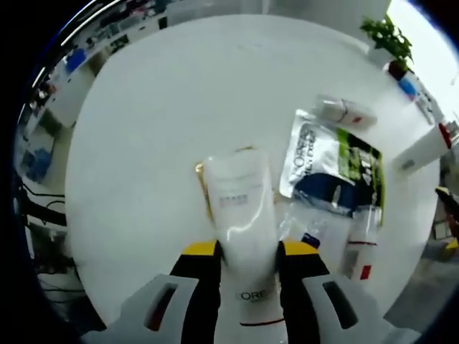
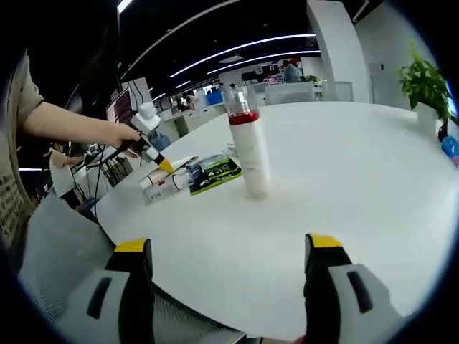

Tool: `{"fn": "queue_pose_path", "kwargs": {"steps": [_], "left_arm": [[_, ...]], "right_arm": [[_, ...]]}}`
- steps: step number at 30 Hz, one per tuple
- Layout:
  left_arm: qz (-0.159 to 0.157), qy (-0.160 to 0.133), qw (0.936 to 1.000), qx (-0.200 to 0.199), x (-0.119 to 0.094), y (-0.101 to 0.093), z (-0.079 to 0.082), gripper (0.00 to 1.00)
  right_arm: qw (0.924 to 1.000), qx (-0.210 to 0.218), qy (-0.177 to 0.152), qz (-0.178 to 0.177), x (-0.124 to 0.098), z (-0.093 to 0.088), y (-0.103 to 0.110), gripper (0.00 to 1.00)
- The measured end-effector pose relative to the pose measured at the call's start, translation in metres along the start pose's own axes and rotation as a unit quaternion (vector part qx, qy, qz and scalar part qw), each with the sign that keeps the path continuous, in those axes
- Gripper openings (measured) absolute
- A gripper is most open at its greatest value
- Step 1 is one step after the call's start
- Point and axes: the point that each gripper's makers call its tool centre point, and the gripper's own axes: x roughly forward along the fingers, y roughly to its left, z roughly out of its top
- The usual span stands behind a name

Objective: Arrange the skincare products in the storage area until every visible bottle or jar stands upright without overlapping.

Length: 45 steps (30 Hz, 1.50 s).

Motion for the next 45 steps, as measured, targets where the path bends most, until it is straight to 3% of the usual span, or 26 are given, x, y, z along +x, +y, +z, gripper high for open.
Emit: {"fn": "queue_pose_path", "kwargs": {"steps": [24,45], "left_arm": [[0.005,-0.040,0.9991,0.009,-0.034,-0.012,-0.001,0.26],[0.016,-0.126,0.9918,-0.012,-0.063,-0.018,-0.014,0.27]], "right_arm": [[0.9992,-0.026,-0.017,0.026,-0.003,0.020,0.018,0.87],[0.9960,-0.061,-0.013,0.064,-0.002,0.031,0.037,0.87]]}}
